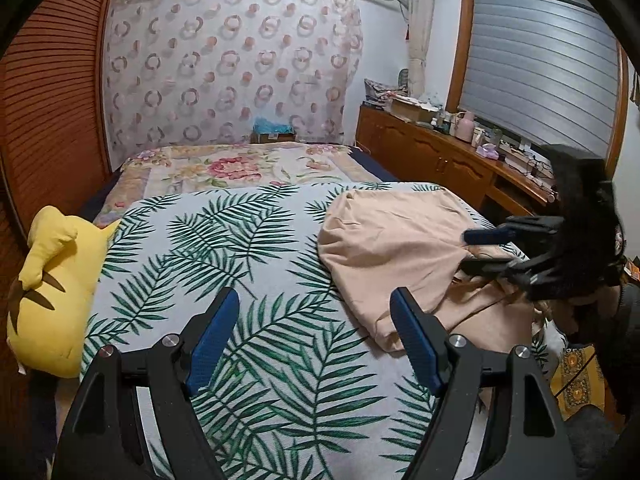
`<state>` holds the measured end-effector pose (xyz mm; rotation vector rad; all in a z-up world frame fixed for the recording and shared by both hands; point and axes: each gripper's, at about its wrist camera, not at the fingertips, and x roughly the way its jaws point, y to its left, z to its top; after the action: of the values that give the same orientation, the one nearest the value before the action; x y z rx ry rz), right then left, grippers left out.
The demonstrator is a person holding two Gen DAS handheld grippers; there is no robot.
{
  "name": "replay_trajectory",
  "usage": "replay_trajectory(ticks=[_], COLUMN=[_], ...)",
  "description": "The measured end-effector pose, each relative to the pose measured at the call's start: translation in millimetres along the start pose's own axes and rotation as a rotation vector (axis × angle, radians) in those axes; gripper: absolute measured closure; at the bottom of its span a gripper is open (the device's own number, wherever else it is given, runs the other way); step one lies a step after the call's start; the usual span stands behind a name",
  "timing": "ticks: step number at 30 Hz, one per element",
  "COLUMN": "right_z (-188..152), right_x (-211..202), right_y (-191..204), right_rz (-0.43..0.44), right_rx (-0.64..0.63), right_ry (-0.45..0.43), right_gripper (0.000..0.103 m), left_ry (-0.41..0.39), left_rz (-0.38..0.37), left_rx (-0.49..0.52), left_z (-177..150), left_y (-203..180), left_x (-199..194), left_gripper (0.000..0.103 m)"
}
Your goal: Fold small clothes
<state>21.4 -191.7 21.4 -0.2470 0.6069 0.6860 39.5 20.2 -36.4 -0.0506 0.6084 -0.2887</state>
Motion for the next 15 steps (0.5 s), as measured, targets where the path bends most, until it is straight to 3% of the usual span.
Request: replay_trajectory(ticks=[10, 15], right_z=[15.7, 15.6], right_x=[71.4, 99.6], right_y=[37.5, 40.1], right_rz=[0.145, 0.127], right_rx=[-0.111, -0.142], right_ry=[0.176, 0.239], right_gripper=[0.047, 0.05], left_ry=[-0.006, -0.002], left_rz=[0.028, 0.026], left_rx=[-0.051, -0.055], left_z=[-8.1, -10.8], left_y=[26.2, 28.8], left_x=[-6.1, -4.8], left_gripper=[0.024, 0.024])
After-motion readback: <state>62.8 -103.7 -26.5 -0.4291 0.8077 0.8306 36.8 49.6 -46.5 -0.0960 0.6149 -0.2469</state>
